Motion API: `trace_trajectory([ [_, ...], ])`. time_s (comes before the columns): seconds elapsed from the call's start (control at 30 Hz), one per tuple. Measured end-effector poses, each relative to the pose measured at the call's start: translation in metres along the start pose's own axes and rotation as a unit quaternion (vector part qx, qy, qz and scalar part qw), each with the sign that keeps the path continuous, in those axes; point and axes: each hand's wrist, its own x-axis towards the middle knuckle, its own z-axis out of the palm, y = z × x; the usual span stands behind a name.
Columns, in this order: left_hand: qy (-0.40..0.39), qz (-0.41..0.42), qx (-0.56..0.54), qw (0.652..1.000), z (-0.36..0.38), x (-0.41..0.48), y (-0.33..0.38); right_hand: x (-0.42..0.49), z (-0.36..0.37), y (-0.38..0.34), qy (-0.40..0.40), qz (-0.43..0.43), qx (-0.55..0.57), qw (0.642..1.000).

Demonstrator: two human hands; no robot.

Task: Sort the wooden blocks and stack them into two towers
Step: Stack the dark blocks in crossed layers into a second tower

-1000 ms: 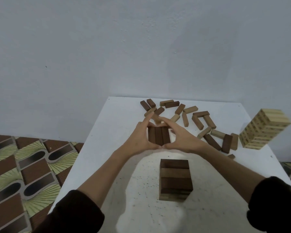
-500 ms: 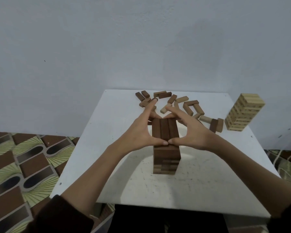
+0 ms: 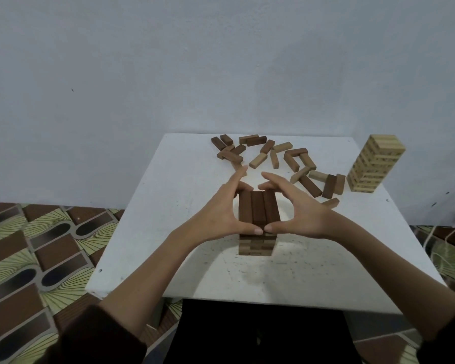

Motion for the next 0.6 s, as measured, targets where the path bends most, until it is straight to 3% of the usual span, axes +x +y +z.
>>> trace_trajectory([
  [0.6,0.008,-0.020,-0.014,1.000,0.0006,-0.0103,-0.0006,-0.0087,0.0019,0.0045,0.015,0.004,-0.012,1.000],
])
